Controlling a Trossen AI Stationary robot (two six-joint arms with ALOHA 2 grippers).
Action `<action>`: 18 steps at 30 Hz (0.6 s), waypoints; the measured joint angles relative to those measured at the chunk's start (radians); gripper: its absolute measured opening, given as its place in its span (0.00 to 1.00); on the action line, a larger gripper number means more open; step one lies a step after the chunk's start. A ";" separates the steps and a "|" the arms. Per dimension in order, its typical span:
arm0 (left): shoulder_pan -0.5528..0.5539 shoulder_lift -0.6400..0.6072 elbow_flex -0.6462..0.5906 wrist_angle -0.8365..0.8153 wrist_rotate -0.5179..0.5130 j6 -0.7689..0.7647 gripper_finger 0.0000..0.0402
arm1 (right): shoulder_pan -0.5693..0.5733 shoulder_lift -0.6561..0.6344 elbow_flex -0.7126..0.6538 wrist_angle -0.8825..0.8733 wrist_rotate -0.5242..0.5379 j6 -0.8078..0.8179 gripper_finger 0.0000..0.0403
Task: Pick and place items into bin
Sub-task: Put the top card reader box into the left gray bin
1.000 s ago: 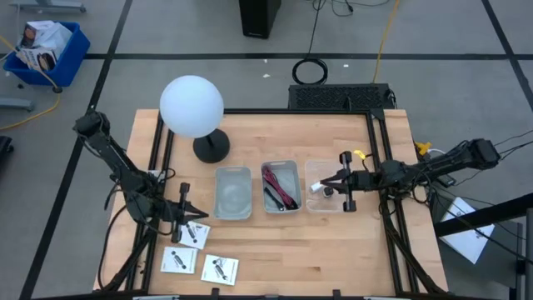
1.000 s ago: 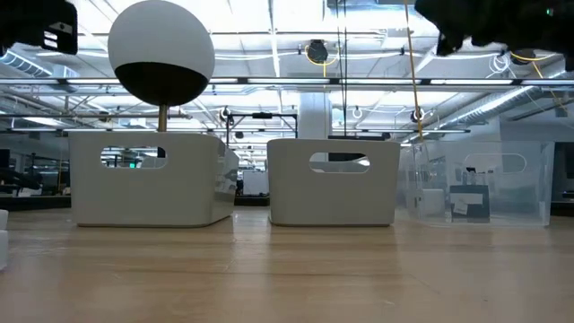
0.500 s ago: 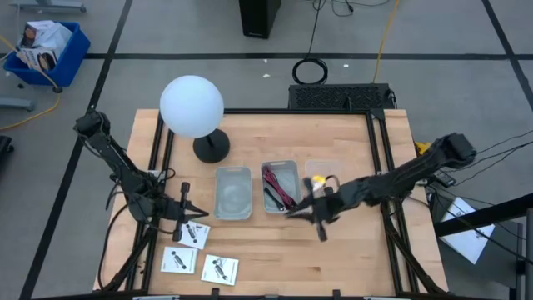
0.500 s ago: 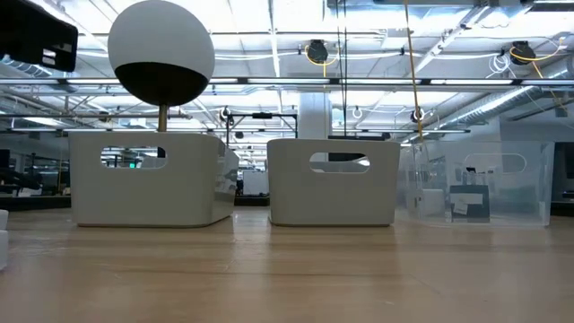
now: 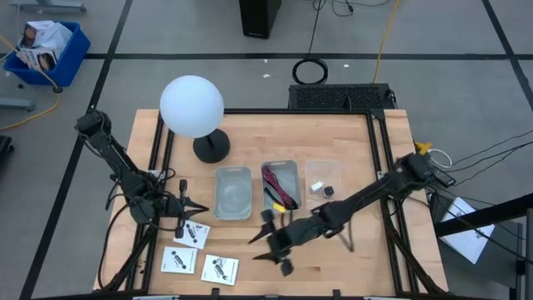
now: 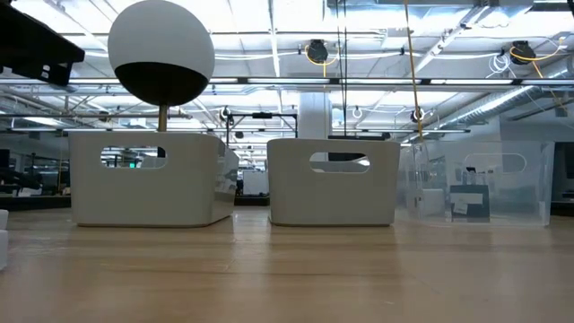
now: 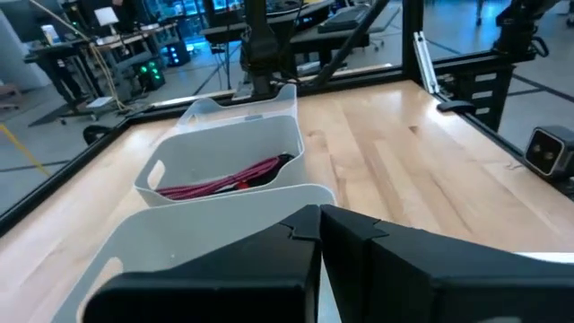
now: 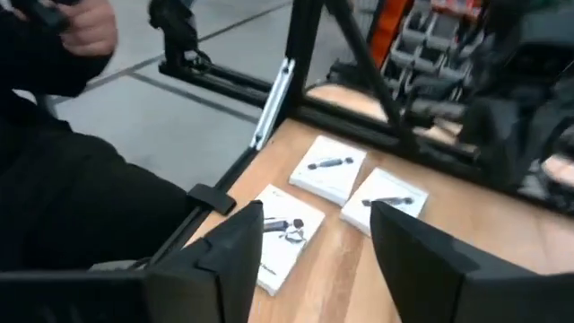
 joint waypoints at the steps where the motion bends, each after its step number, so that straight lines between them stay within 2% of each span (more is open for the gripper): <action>1: -0.004 0.000 0.000 -0.001 -0.003 -0.002 0.04 | -0.005 0.029 0.024 -0.006 -0.018 0.010 0.51; 6: -0.027 0.000 0.000 -0.001 0.002 -0.024 0.01 | -0.027 0.161 0.133 0.006 -0.143 0.099 0.51; 13: -0.048 0.000 0.000 0.000 0.003 -0.024 0.08 | -0.058 0.334 0.273 -0.003 -0.232 0.150 0.50; 18: -0.049 0.000 0.000 0.001 0.003 0.009 0.07 | -0.083 0.419 0.348 0.009 -0.313 0.198 0.50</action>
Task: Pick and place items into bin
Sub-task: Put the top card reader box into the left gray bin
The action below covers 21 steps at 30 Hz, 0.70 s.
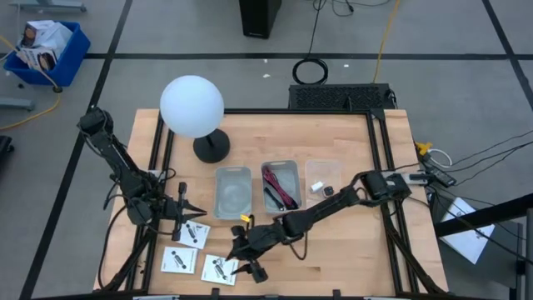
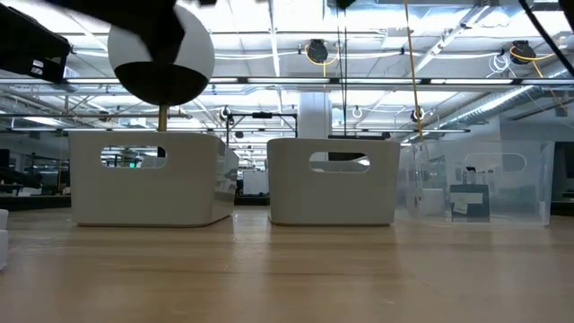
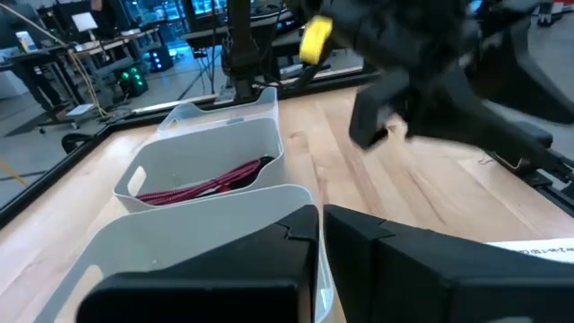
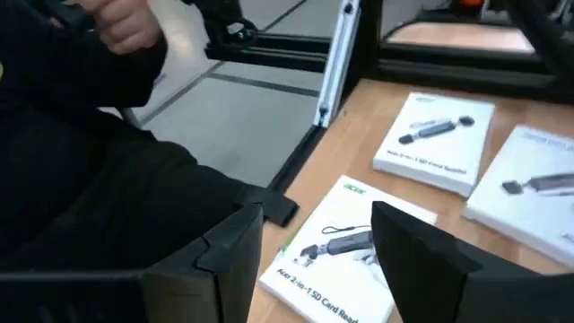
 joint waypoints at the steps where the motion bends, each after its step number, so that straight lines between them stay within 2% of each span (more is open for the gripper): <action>1: 0.000 0.000 0.000 0.000 -0.001 0.001 0.06 | -0.003 0.016 0.008 0.006 0.002 0.011 0.50; 6: 0.000 0.000 0.000 0.000 -0.008 0.004 0.02 | -0.010 0.053 0.025 0.001 0.003 0.033 0.50; 10: 0.000 0.000 0.000 0.001 -0.003 -0.005 0.02 | -0.013 0.040 0.026 -0.014 0.007 -0.011 0.50; 12: 0.000 0.000 0.000 0.000 0.001 -0.022 0.05 | -0.008 -0.001 0.024 -0.077 0.031 -0.063 0.50; 16: 0.000 0.000 0.000 0.000 0.008 -0.053 0.09 | 0.009 -0.135 0.019 -0.232 0.156 -0.178 0.44; 21: 0.000 0.000 0.000 -0.001 0.010 -0.059 0.08 | 0.024 -0.311 -0.107 -0.256 0.192 -0.277 0.26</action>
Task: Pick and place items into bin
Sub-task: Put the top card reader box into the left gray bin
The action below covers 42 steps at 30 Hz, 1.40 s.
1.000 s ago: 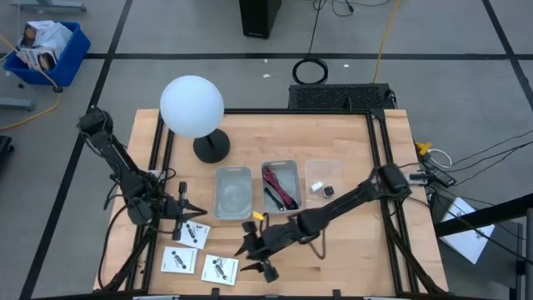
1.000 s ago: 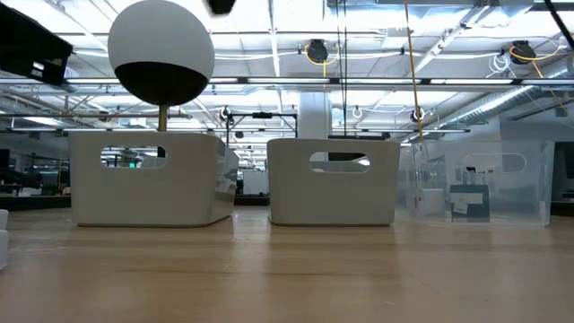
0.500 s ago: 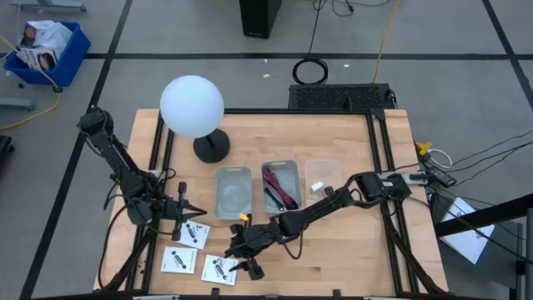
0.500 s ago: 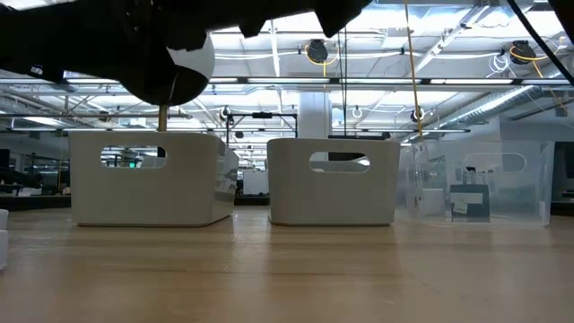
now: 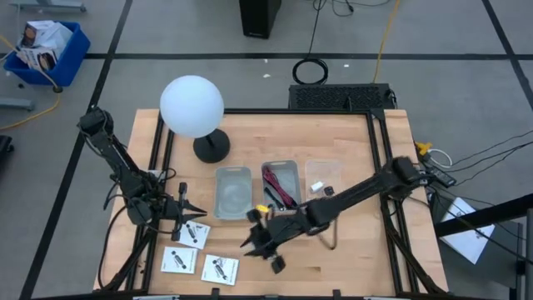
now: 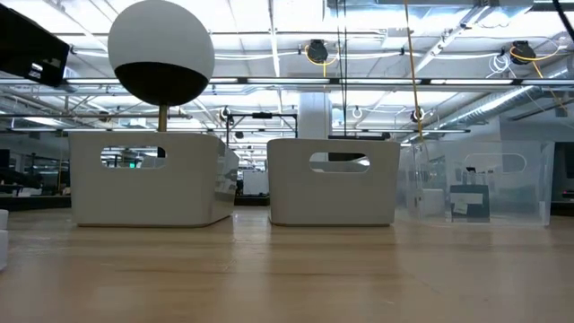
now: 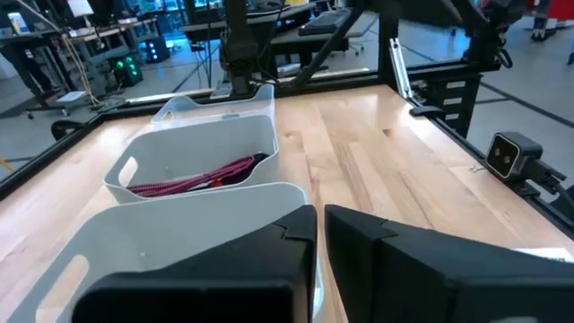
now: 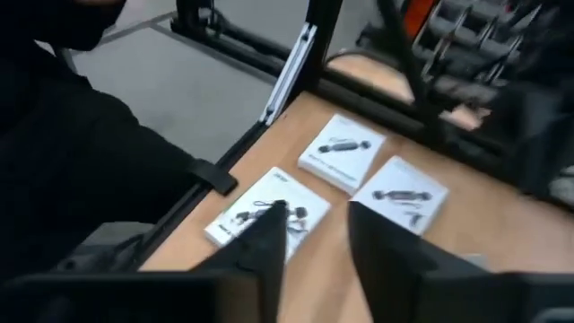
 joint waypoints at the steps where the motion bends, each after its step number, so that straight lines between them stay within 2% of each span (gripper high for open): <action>1: 0.000 0.000 0.000 0.000 0.001 -0.004 0.07 | 0.001 -0.041 -0.041 0.020 0.000 -0.013 0.22; 5: 0.000 0.000 0.000 0.000 0.002 -0.058 0.05 | -0.005 -0.221 -0.267 0.166 0.001 -0.051 0.03; 10: 0.019 0.000 0.001 -0.097 0.002 -0.192 0.01 | -0.021 -0.432 -0.614 0.442 0.000 -0.044 0.04; 12: 0.040 0.000 0.018 -0.219 0.006 -0.272 0.02 | -0.030 -0.523 -0.728 0.529 0.028 -0.046 0.04; 14: 0.063 0.000 0.051 -0.349 0.024 -0.351 0.02 | -0.039 -0.620 -0.826 0.555 0.099 -0.052 0.02; 18: 0.118 0.000 0.161 -0.581 0.142 -0.445 0.01 | -0.070 -0.816 -0.981 0.559 0.239 -0.059 0.01; 22: 0.160 0.013 0.311 -0.807 0.291 -0.525 0.02 | -0.097 -0.973 -1.117 0.598 0.233 -0.053 0.01; 26: 0.197 0.073 0.451 -1.021 0.392 -0.640 0.01 | -0.128 -1.086 -1.228 0.620 0.233 -0.067 0.00; 30: 0.231 0.151 0.498 -1.127 0.519 -0.691 0.06 | -0.168 -1.168 -1.322 0.658 0.233 -0.075 0.01; 35: 0.281 0.258 0.498 -1.173 0.587 -0.759 0.12 | -0.217 -1.247 -1.402 0.735 0.233 -0.046 0.01; 42: 0.321 0.348 0.498 -1.149 0.668 -0.702 0.30 | -0.241 -1.288 -1.413 0.738 0.230 -0.023 0.01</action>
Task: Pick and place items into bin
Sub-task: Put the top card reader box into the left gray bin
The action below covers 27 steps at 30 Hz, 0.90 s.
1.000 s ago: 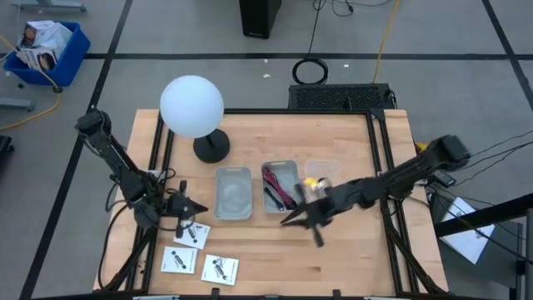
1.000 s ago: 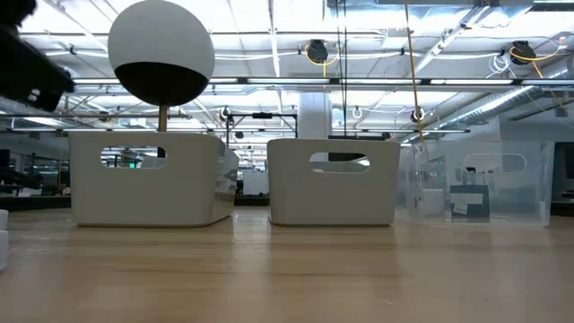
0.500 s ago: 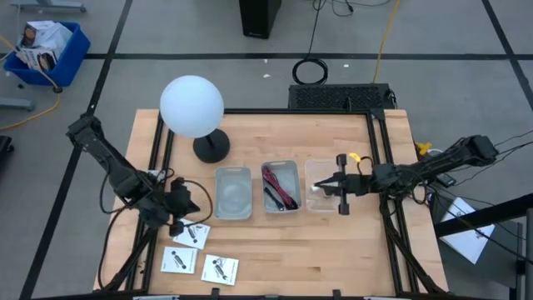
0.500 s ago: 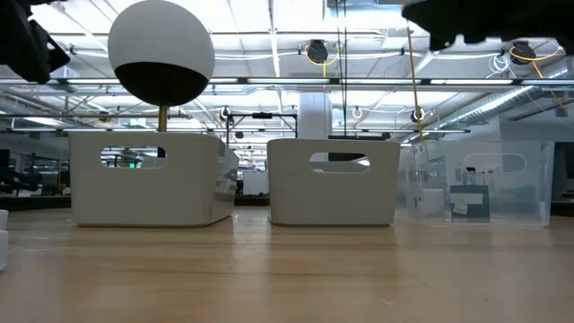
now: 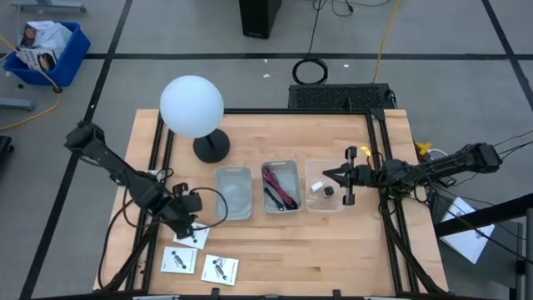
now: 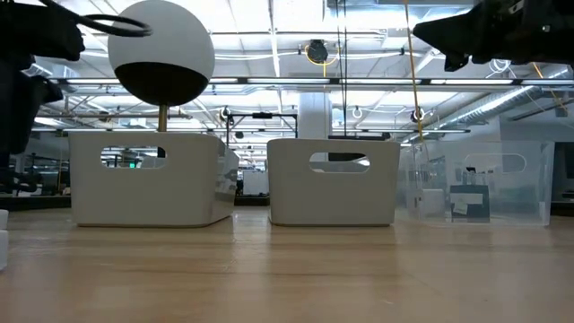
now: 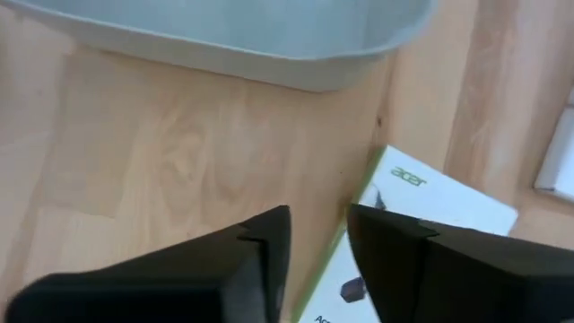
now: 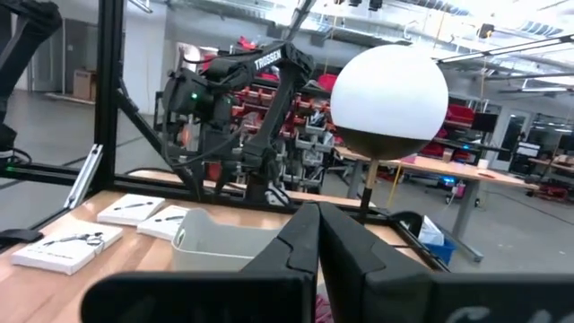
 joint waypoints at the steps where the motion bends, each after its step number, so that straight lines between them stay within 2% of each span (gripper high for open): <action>1: 0.003 0.008 0.000 0.012 0.016 0.017 0.33 | 0.000 0.000 0.000 0.000 0.000 0.000 0.01; 7: 0.025 0.052 0.000 0.088 0.092 0.160 0.49 | 0.000 0.000 0.000 0.015 -0.001 0.000 0.01; 11: 0.042 0.088 0.000 0.084 0.116 0.203 0.54 | 0.000 0.000 -0.001 0.015 -0.001 0.000 0.01; 18: 0.069 0.159 -0.001 0.082 0.122 0.262 0.54 | 0.000 0.000 -0.001 0.015 -0.002 0.000 0.01; 27: 0.071 0.211 -0.001 0.086 0.154 0.256 0.47 | 0.000 0.000 0.000 0.015 -0.002 -0.002 0.01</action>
